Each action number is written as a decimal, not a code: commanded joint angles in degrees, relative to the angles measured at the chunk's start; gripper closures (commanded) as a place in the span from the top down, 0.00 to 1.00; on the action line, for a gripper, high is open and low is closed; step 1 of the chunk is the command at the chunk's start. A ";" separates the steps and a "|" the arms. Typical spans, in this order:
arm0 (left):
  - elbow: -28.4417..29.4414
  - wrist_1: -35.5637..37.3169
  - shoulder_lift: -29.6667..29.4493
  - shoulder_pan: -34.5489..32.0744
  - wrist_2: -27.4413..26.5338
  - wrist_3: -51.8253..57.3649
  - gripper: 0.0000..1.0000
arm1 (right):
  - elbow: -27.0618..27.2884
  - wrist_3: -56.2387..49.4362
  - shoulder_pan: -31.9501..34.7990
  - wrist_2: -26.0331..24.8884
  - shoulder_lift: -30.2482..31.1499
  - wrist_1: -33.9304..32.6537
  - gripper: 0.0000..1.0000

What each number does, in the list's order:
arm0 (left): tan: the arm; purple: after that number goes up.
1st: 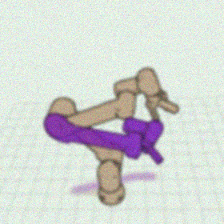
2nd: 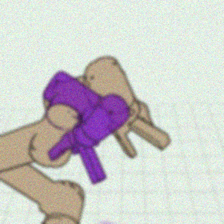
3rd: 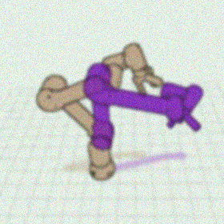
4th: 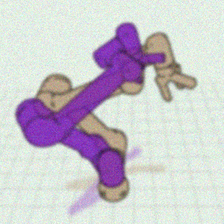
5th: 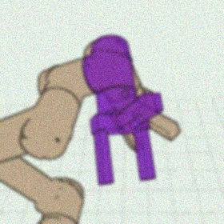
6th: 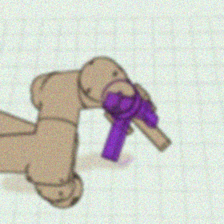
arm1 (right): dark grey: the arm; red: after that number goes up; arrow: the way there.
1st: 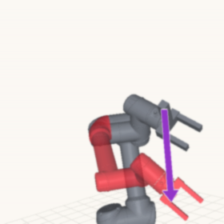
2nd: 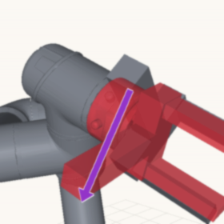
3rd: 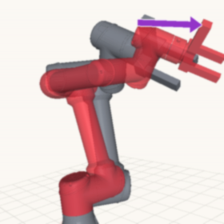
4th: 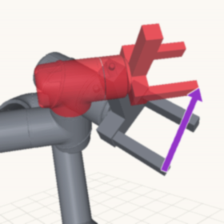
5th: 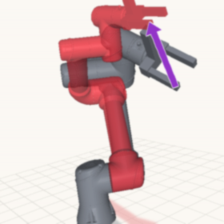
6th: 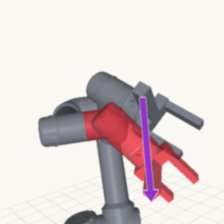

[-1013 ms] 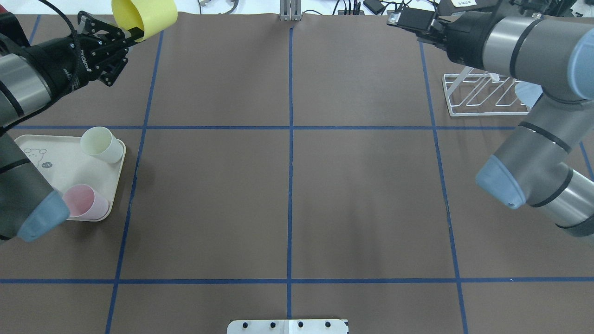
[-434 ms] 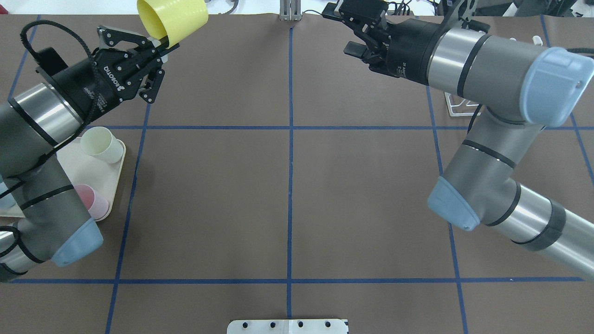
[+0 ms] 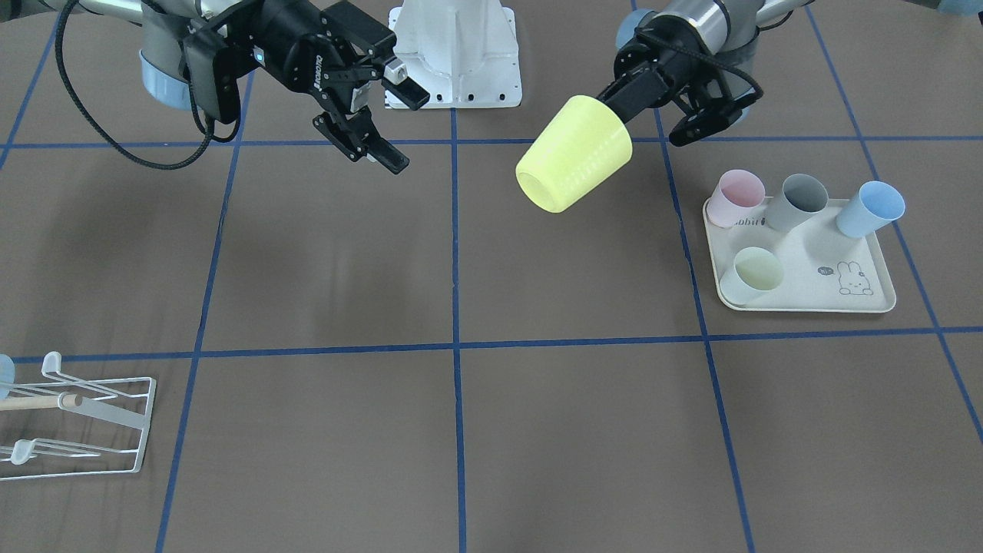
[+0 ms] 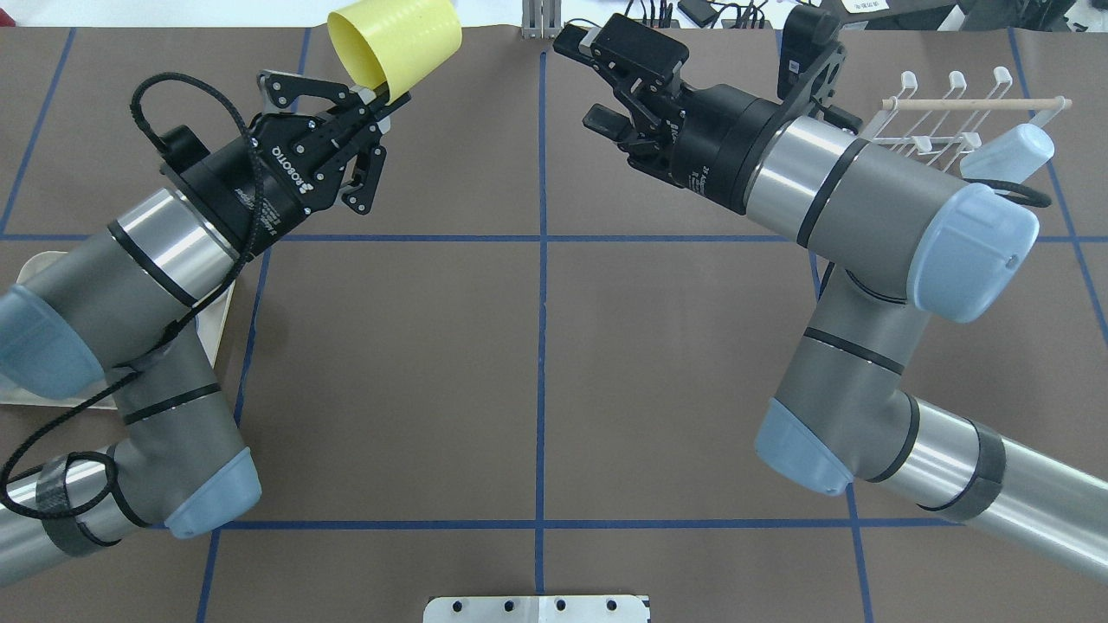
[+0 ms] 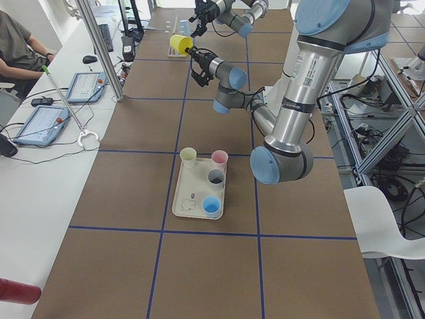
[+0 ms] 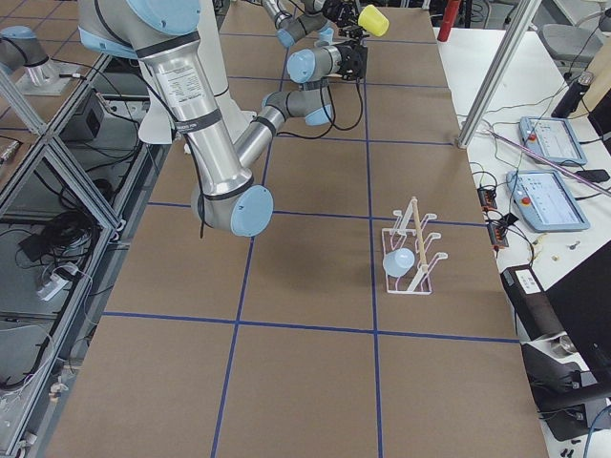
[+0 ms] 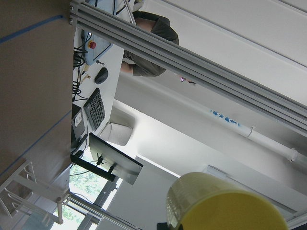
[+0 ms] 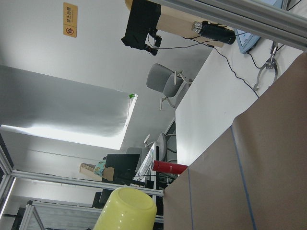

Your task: Transfer IKEA cup to right arm and place on rack

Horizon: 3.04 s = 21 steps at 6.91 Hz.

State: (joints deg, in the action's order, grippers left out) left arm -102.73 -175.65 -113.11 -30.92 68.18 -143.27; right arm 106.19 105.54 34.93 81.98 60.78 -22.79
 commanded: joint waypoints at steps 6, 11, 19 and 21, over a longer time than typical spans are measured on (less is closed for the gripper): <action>1.38 -0.57 -6.15 7.18 -3.31 -0.43 0.00 | -0.28 5.29 -1.26 -2.09 -1.02 1.79 1.00; 2.61 -0.22 -8.79 9.38 -4.54 0.01 0.00 | -0.28 5.38 -2.32 -2.09 -1.02 1.79 0.99; 2.71 -1.36 -8.79 9.74 -4.63 7.12 1.00 | -0.54 4.94 -2.14 -2.18 -0.93 1.87 0.00; 2.45 -1.36 -8.53 9.65 -4.63 7.21 1.00 | -0.54 4.94 -1.27 -2.27 -0.93 1.87 0.00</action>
State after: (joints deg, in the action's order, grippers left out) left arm -100.16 -177.00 -121.79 -21.23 63.55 -136.38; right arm 105.65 110.50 33.07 79.74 59.85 -20.92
